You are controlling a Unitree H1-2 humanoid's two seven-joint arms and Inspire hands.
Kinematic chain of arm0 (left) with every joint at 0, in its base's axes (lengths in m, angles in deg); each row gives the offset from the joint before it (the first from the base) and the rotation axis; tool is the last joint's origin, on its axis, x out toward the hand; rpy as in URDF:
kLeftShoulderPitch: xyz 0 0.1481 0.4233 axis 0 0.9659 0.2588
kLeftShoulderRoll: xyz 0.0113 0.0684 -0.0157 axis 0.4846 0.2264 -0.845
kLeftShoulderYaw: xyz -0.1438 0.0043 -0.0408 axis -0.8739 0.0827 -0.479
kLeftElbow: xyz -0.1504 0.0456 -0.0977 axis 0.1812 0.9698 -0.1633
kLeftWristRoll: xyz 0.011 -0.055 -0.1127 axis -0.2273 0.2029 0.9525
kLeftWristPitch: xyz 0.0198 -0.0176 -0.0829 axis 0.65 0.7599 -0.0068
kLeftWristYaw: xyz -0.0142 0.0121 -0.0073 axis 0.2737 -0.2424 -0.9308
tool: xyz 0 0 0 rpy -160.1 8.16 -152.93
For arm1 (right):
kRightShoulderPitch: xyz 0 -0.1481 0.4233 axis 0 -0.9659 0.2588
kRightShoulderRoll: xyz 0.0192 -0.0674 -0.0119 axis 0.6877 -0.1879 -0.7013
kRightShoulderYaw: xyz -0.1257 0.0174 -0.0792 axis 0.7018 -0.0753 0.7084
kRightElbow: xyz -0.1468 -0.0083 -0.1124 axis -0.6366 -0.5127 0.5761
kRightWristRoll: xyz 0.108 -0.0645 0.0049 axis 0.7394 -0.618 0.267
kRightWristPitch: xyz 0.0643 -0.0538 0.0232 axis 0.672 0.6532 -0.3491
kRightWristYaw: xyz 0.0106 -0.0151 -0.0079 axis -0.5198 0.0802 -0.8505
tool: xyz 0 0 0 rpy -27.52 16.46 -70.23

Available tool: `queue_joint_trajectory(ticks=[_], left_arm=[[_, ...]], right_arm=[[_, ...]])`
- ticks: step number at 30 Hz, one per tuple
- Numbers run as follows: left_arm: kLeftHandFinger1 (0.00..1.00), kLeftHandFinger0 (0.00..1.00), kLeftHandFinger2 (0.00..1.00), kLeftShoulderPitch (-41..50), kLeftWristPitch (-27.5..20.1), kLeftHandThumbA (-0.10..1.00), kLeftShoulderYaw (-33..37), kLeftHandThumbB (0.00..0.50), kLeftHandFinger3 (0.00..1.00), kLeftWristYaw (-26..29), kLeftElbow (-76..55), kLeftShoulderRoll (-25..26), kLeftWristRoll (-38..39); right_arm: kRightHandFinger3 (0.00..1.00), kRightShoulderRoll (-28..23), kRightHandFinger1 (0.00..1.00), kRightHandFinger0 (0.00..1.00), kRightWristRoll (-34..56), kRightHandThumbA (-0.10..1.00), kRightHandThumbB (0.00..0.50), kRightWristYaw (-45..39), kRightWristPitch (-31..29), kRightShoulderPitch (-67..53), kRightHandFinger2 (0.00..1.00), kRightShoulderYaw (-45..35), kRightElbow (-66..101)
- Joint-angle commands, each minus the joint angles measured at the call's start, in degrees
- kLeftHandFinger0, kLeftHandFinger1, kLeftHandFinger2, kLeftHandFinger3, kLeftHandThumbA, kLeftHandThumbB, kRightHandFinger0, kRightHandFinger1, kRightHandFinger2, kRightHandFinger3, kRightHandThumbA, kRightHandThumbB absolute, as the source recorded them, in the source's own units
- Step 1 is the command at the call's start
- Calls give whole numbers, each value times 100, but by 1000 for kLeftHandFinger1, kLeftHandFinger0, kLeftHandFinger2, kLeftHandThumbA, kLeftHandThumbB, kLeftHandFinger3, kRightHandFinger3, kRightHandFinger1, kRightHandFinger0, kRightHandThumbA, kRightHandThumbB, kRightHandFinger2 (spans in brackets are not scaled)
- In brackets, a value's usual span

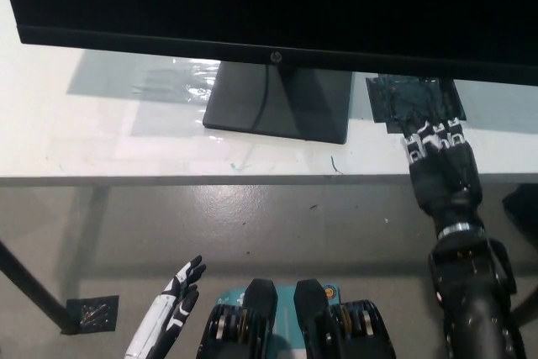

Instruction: The monitor is being placed at the center of the desk and the robot uses its right hand to grab on the right side of the monitor and tilt the angle of the montior sideways.

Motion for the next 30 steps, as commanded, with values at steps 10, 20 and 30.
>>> queue_joint_trajectory(ticks=[10,20,30], left_arm=[[1000,1000,1000,-50,-386,1000,74,343,1000,107,-200,111,-25],[1000,1000,1000,-70,-386,1000,83,348,1000,113,-182,118,-33],[1000,1000,1000,-89,-386,1000,79,351,1000,133,-180,133,-63]], right_arm=[[1000,320,1000,1000,1046,1000,321,-997,950,1374,1000,-1013,-1100],[1000,243,1000,1000,658,1000,313,-1421,744,1961,1000,-1308,-2263],[1000,186,1000,1000,390,1000,319,-1651,579,2373,1000,-1532,-3068]])
